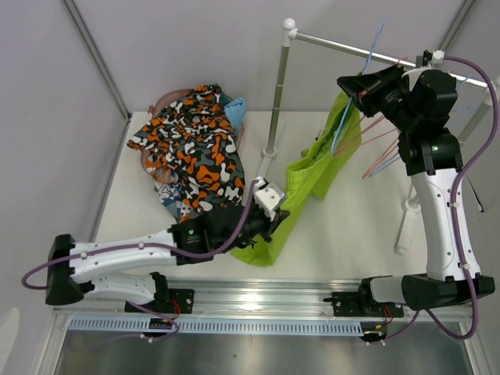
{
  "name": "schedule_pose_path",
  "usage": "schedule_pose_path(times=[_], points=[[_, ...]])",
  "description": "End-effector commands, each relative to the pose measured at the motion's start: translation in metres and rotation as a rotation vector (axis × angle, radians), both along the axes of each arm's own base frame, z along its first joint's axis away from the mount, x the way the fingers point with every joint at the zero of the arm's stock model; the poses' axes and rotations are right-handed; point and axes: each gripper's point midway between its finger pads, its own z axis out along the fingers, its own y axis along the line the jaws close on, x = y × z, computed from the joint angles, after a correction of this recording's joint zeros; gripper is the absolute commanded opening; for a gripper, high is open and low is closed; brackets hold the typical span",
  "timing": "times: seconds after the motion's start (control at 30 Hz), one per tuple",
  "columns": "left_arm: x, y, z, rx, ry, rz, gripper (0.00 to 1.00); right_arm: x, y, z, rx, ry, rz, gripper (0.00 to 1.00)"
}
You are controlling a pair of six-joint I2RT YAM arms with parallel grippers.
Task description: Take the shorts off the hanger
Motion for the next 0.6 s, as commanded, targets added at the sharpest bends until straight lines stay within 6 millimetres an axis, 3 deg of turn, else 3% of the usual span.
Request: schedule_pose_path(times=[0.0,0.03,0.07,0.1,0.13,0.17,0.2,0.33,0.47,0.57], points=[[0.043,-0.008,0.046,-0.039,-0.034,0.212,0.00,-0.017,0.009,0.035,0.030,-0.157,-0.002,0.00],[0.061,-0.015,0.023,0.040,-0.026,0.279,0.00,-0.023,0.019,0.033,0.038,-0.151,0.015,0.00],[0.082,-0.008,0.017,0.081,-0.011,0.338,0.00,-0.036,0.039,0.034,0.047,-0.150,0.065,0.00],[0.095,-0.013,0.044,0.029,-0.014,0.367,0.00,-0.044,0.042,0.035,0.054,-0.153,0.064,0.00],[0.118,-0.013,0.032,0.054,0.009,0.397,0.00,-0.051,0.048,0.037,0.059,-0.152,0.081,0.00],[0.128,-0.011,0.029,0.052,0.034,0.412,0.00,-0.059,0.055,0.039,0.070,-0.150,0.108,0.00],[0.138,-0.011,0.046,0.018,0.031,0.422,0.00,-0.067,0.057,0.043,0.097,-0.142,0.133,0.00],[0.177,0.013,0.046,0.034,0.039,0.507,0.00,-0.094,0.058,0.069,0.171,-0.166,0.204,0.00],[0.180,0.036,0.047,0.042,0.025,0.537,0.00,-0.108,0.050,0.090,0.185,-0.218,0.188,0.00],[0.162,0.062,0.057,0.002,0.021,0.552,0.00,-0.095,0.047,0.086,0.152,-0.222,0.143,0.00]])
